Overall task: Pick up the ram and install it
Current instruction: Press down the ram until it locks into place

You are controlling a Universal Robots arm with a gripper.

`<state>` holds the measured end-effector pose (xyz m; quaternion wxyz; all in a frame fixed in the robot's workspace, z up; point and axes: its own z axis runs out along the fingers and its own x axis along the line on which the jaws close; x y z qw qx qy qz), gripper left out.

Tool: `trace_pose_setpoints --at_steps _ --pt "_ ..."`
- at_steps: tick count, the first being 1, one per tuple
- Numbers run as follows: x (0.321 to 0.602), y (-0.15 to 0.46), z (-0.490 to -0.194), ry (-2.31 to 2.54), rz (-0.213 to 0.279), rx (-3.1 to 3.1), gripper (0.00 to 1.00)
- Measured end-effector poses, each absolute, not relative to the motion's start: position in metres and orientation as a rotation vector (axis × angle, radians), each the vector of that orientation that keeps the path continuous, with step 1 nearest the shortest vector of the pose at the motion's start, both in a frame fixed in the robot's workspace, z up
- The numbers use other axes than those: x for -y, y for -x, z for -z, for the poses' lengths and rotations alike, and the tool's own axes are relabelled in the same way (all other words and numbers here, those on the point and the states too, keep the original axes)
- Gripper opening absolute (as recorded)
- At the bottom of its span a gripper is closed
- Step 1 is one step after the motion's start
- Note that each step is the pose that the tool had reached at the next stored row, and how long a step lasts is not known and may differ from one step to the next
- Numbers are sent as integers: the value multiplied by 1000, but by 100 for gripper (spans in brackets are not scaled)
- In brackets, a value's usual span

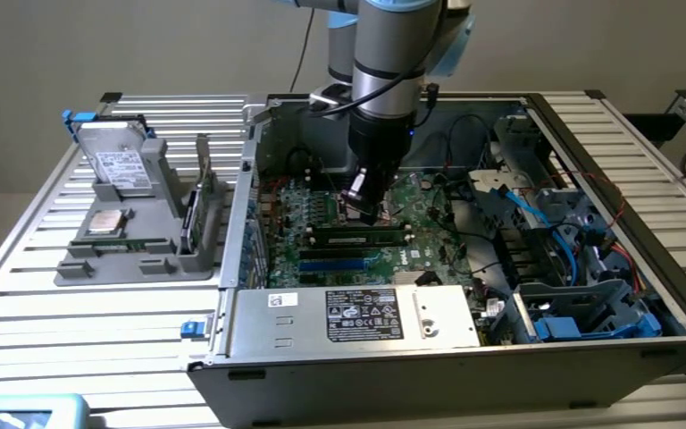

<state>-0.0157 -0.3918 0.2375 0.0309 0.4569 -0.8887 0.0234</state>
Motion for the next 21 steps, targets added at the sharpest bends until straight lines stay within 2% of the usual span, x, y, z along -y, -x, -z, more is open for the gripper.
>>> trace_pose_setpoints --at_steps 21 --pt "392 16 -239 -1139 -93 2897 11"
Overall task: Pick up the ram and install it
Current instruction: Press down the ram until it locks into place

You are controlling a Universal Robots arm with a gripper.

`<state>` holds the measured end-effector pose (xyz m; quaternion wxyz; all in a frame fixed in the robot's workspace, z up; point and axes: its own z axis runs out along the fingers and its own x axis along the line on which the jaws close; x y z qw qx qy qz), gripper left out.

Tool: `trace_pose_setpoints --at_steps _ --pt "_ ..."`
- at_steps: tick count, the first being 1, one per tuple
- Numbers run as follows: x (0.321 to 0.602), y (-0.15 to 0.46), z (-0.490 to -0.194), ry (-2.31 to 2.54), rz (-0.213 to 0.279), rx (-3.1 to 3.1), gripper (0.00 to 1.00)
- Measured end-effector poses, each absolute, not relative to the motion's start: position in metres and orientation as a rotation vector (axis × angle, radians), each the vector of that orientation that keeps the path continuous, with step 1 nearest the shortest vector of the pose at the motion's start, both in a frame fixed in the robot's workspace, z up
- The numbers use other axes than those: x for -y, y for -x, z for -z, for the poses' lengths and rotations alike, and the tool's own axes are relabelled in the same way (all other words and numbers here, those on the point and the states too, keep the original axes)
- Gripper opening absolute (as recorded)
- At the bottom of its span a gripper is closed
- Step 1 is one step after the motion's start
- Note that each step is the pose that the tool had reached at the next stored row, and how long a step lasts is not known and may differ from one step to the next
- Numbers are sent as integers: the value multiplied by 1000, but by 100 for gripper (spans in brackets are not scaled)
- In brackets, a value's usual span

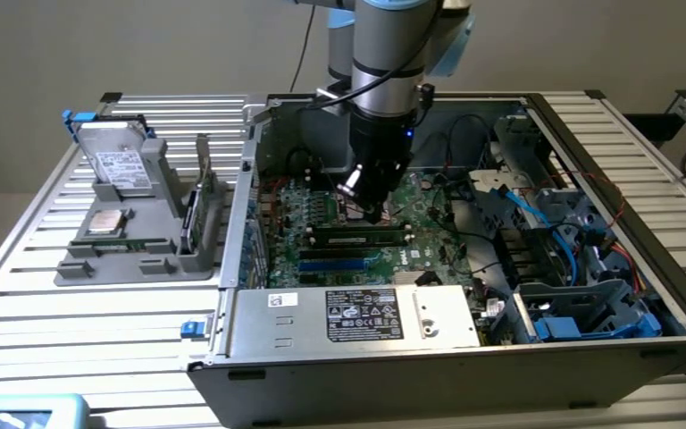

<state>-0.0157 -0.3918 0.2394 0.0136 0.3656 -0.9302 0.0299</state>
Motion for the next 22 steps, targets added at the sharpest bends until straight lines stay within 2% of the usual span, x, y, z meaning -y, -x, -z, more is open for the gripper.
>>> trace_pose_setpoints --at_steps 22 --pt "392 16 -240 -820 -133 2999 11"
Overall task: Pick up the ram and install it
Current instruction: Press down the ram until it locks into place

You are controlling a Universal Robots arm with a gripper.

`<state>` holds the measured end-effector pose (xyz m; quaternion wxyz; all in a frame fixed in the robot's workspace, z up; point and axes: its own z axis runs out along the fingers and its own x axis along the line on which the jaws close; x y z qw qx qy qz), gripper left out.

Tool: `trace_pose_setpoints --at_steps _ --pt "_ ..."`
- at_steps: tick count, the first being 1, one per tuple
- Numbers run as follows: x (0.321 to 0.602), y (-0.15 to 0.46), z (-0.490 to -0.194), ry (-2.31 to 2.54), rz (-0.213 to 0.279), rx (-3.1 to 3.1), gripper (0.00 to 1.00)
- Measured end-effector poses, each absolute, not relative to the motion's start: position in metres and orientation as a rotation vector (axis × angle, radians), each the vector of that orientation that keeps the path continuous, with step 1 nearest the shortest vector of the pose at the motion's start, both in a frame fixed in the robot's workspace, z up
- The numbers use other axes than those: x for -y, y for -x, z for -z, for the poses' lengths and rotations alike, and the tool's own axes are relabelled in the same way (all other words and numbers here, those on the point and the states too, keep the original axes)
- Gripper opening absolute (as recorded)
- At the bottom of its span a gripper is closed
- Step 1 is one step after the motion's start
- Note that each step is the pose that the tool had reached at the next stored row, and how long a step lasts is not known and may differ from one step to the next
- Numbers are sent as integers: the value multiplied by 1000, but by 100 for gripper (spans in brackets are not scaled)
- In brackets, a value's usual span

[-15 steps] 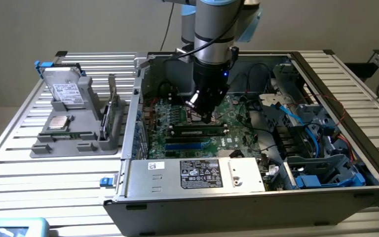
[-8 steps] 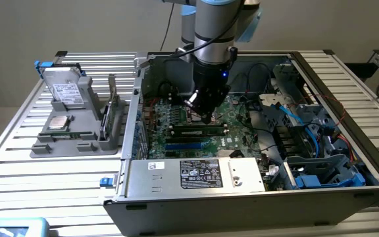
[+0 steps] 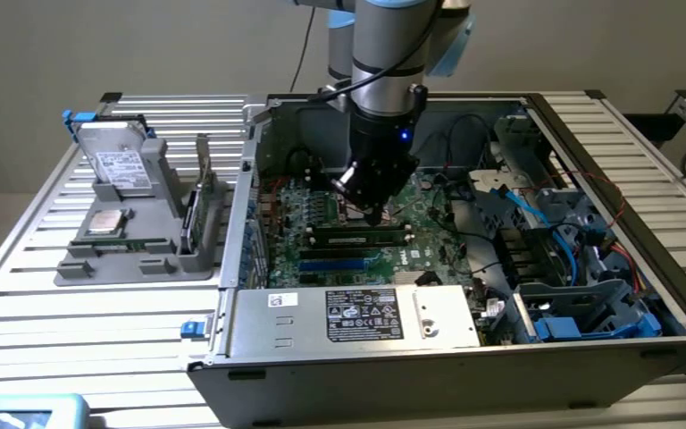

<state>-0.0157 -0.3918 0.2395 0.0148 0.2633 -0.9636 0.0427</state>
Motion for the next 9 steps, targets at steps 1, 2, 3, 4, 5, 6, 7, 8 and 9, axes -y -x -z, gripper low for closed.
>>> trace_pose_setpoints --at_steps 1,2,3,4,5,6,7,8,9 --pt "392 16 -240 -804 -135 3003 11" --pt "392 16 -240 -787 -136 3006 11" --pt "392 16 -240 -771 -137 3010 11" --pt "392 16 -240 -756 -138 3013 11" --pt "392 16 -240 -740 -138 3017 11" --pt "392 16 -240 -723 -139 3020 11" --pt "392 16 -240 -707 -139 3024 11" --pt "392 16 -240 -690 -139 3027 11" --pt "392 16 -240 -674 -140 3031 11"
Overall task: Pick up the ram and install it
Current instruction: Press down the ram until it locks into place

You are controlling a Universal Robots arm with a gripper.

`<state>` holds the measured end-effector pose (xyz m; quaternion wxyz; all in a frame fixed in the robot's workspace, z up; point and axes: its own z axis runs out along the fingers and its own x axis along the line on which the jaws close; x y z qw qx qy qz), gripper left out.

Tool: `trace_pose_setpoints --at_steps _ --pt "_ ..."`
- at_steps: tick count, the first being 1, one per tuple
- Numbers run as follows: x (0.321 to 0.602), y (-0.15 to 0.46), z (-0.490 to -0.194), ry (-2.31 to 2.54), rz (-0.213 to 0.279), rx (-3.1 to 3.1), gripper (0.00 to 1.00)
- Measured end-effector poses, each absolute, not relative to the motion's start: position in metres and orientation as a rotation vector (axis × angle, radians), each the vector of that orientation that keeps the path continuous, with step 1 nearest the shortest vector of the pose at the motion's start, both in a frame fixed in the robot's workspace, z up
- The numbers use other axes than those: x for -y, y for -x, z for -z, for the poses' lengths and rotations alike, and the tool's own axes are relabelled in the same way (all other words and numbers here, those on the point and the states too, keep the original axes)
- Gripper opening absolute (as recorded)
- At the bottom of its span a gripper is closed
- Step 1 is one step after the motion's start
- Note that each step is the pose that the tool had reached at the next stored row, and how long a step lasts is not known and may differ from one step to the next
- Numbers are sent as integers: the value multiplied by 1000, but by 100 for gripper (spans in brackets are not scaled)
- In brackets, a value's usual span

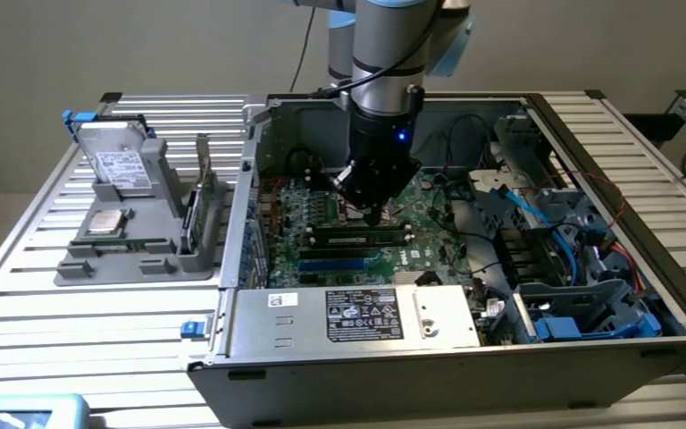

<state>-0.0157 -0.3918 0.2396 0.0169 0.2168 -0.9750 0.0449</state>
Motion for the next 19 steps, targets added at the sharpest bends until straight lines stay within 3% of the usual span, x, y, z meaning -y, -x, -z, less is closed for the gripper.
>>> trace_pose_setpoints --at_steps 19 --pt "392 16 -240 -377 -146 3079 11"
